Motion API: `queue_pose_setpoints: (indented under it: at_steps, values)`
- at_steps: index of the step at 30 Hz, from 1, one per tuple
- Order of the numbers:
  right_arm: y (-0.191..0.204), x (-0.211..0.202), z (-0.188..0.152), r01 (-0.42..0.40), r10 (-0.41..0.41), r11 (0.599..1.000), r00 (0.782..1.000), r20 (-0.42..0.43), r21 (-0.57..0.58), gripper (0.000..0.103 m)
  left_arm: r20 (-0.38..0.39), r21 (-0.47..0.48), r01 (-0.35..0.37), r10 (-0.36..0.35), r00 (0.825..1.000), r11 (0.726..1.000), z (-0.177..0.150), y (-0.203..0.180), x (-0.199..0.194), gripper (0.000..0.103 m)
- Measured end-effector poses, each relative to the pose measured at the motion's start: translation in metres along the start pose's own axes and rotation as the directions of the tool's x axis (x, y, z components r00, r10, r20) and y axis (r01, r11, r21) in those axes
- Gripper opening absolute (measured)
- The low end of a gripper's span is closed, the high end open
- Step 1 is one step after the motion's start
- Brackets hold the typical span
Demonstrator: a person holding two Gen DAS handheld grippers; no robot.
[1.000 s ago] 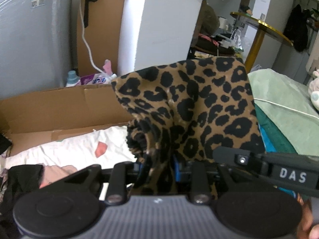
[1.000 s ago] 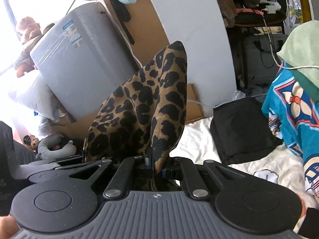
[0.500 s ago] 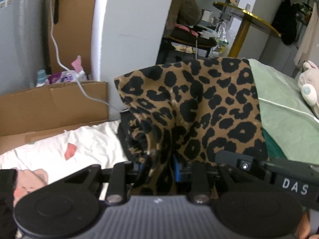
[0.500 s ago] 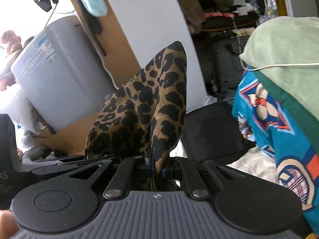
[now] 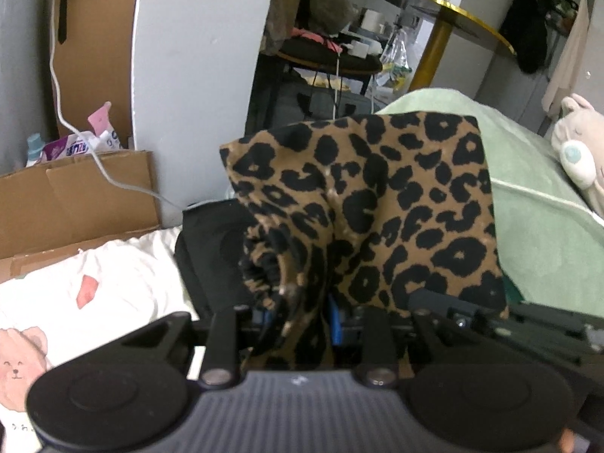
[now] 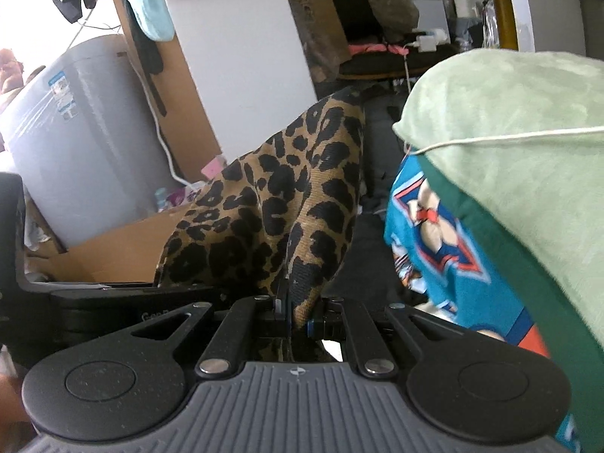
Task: Fold clothes
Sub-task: 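Carry the folded skirt with both grippers toward the black cushion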
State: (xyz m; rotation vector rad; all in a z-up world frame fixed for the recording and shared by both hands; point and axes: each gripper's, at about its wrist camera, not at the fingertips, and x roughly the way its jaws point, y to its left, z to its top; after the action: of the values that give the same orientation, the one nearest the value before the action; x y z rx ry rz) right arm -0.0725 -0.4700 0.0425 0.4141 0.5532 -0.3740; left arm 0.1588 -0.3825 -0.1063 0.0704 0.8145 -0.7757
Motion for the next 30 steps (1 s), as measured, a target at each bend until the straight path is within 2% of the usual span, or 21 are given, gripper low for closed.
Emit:
queue_pose_setpoints:
  at_steps: [3, 7, 9, 12, 17, 20, 25, 30]
  values:
    - [-0.008, 0.008, 0.004, 0.003, -0.003, 1.000, 1.000, 0.016, 0.006, 0.006, 0.017, 0.020, -0.017, 0.017, 1.000, 1.000, 0.002, -0.008, 0.009, 0.030]
    - [-0.013, 0.027, 0.010, 0.014, -0.011, 0.998, 0.999, 0.052, -0.055, 0.006, 0.067, 0.066, -0.012, 0.007, 0.998, 0.998, 0.008, -0.014, 0.024, 0.030]
    - [-0.022, 0.036, 0.014, 0.001, 0.002, 0.999, 0.997, 0.076, -0.045, 0.006, 0.088, 0.083, -0.001, -0.006, 0.996, 0.997, 0.011, -0.012, 0.033, 0.030]
    - [-0.035, 0.055, 0.018, -0.033, 0.034, 0.999, 0.995, 0.091, -0.020, 0.006, 0.083, 0.071, 0.010, -0.016, 0.996, 0.997, 0.017, -0.001, 0.046, 0.030]
    - [-0.043, 0.090, 0.022, -0.080, 0.087, 0.995, 0.990, 0.112, -0.064, 0.006, 0.093, 0.089, 0.081, -0.090, 0.992, 0.993, 0.024, 0.028, 0.066, 0.030]
    - [-0.043, 0.110, 0.022, -0.096, 0.109, 0.989, 0.987, 0.118, -0.114, 0.006, 0.091, 0.048, 0.130, -0.134, 0.987, 0.990, 0.029, 0.054, 0.084, 0.029]
    - [-0.042, 0.138, 0.023, -0.093, 0.120, 0.979, 0.982, 0.143, -0.180, 0.006, 0.123, 0.016, 0.209, -0.209, 0.970, 0.978, 0.028, 0.075, 0.099, 0.029]
    - [-0.048, 0.164, 0.020, -0.089, 0.117, 0.978, 0.983, 0.142, -0.190, 0.006, 0.143, -0.052, 0.215, -0.206, 0.968, 0.975, 0.011, 0.089, 0.121, 0.029]
